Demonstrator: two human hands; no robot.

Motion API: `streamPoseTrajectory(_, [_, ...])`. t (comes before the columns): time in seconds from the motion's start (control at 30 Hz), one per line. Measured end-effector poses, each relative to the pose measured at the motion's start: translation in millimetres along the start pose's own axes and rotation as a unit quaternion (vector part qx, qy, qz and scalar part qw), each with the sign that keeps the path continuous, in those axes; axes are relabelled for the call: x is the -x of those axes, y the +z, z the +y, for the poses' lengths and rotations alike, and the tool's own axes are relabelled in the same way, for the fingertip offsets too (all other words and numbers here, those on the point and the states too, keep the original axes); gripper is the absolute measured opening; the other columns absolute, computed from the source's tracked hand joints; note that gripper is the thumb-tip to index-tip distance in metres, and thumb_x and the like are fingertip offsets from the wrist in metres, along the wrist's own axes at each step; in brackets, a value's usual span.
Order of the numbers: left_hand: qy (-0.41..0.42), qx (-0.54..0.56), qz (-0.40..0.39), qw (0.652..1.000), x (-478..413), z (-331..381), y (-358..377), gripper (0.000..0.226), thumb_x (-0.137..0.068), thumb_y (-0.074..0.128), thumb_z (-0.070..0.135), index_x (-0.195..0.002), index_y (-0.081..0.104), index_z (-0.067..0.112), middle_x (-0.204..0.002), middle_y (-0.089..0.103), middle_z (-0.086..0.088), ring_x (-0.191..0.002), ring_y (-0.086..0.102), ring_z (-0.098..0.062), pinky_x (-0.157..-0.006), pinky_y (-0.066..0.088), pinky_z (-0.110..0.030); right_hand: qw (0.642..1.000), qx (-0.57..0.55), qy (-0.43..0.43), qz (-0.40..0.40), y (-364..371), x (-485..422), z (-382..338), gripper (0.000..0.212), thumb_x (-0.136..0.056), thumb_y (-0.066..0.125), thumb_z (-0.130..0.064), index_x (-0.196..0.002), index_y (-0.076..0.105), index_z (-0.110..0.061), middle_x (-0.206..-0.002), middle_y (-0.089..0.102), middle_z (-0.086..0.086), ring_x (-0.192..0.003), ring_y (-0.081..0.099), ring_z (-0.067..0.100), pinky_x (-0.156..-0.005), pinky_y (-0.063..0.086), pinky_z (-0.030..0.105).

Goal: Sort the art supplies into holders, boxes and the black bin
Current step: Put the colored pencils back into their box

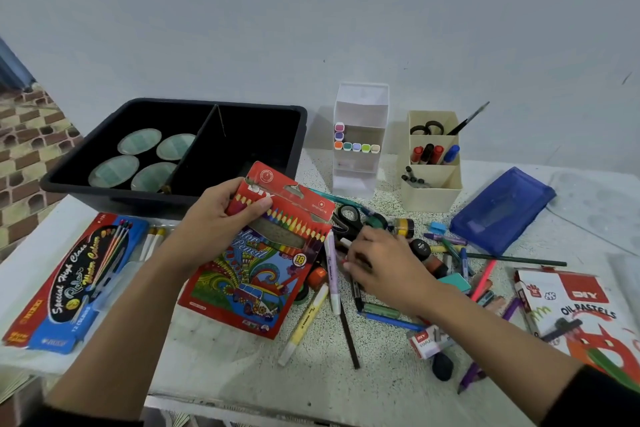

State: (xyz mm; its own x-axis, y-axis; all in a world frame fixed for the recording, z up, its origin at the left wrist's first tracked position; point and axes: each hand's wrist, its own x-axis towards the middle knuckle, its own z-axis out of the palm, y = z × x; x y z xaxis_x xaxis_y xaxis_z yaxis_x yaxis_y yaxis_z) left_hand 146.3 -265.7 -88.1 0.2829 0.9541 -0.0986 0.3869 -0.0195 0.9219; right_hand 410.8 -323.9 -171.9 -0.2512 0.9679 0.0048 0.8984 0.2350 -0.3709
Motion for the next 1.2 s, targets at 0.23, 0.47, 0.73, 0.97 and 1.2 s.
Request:
streamPoseTrajectory(0.23, [-0.009, -0.004, -0.009, 1.0, -2.5, 4.3, 3.2, 0.019, -0.094, 0.062, 0.037, -0.108, 0.06, 0.024, -0.096, 0.076, 0.008, -0.083, 0.076, -0.015, -0.067, 0.06, -0.028, 0.924, -0.347, 0.115, 0.116, -46.4, -30.9, -6.9, 0.016, -0.103, 0.051, -0.031, -0.096, 0.06, -0.019, -0.092, 0.065, 0.011, -0.083, 0.061, 0.024, -0.079, 0.05, 0.037])
streamPoseTrajectory(0.47, [-0.011, -0.029, -0.078, 0.996, -7.0, 13.3, 14.1, 0.019, -0.095, 0.061, 0.036, -0.106, 0.061, 0.021, -0.097, 0.077, 0.006, -0.086, 0.076, -0.016, -0.07, 0.06, -0.027, 0.72, -0.634, 0.166, 0.23, -71.9, -48.1, -14.1, 0.015, -0.11, 0.034, -0.024, -0.107, 0.045, -0.013, -0.078, 0.071, 0.018, -0.054, 0.055, 0.022, -0.056, 0.046, 0.033])
streamPoseTrajectory(0.73, [-0.032, 0.002, -0.11, 0.993, -10.1, 20.9, 22.1, 0.026, -0.092, 0.063, 0.039, -0.111, 0.061, 0.021, -0.101, 0.077, 0.002, -0.089, 0.076, -0.02, -0.08, 0.06, -0.039, 0.662, -0.681, 0.152, 0.273, -71.0, -52.5, -9.0, 0.013, -0.111, 0.03, -0.023, -0.11, 0.039, -0.014, -0.074, 0.071, 0.013, -0.059, 0.066, 0.024, -0.059, 0.058, 0.032])
streamPoseTrajectory(0.97, [-0.017, -0.009, -0.107, 0.994, -15.9, 24.6, 35.5, 0.025, -0.093, 0.064, 0.036, -0.113, 0.062, 0.021, -0.103, 0.077, 0.002, -0.091, 0.076, -0.019, -0.082, 0.061, -0.042, 0.734, -0.639, 0.105, 0.203, -77.1, -58.3, -21.1, 0.013, -0.11, 0.033, -0.022, -0.11, 0.041, -0.012, -0.077, 0.073, 0.015, -0.061, 0.067, 0.027, -0.062, 0.058, 0.036])
streamPoseTrajectory(1.2, [-0.017, -0.007, -0.119, 0.993, -16.3, 29.1, 40.9, 0.026, -0.093, 0.065, 0.032, -0.113, 0.064, 0.016, -0.1, 0.077, -0.001, -0.089, 0.076, -0.02, -0.08, 0.062, -0.04, 0.769, -0.631, 0.072, 0.071, -87.3, -61.1, -28.8, 0.014, -0.099, 0.058, -0.005, -0.102, 0.058, 0.008, -0.095, 0.07, 0.032, -0.077, 0.073, 0.031, -0.073, 0.061, 0.033])
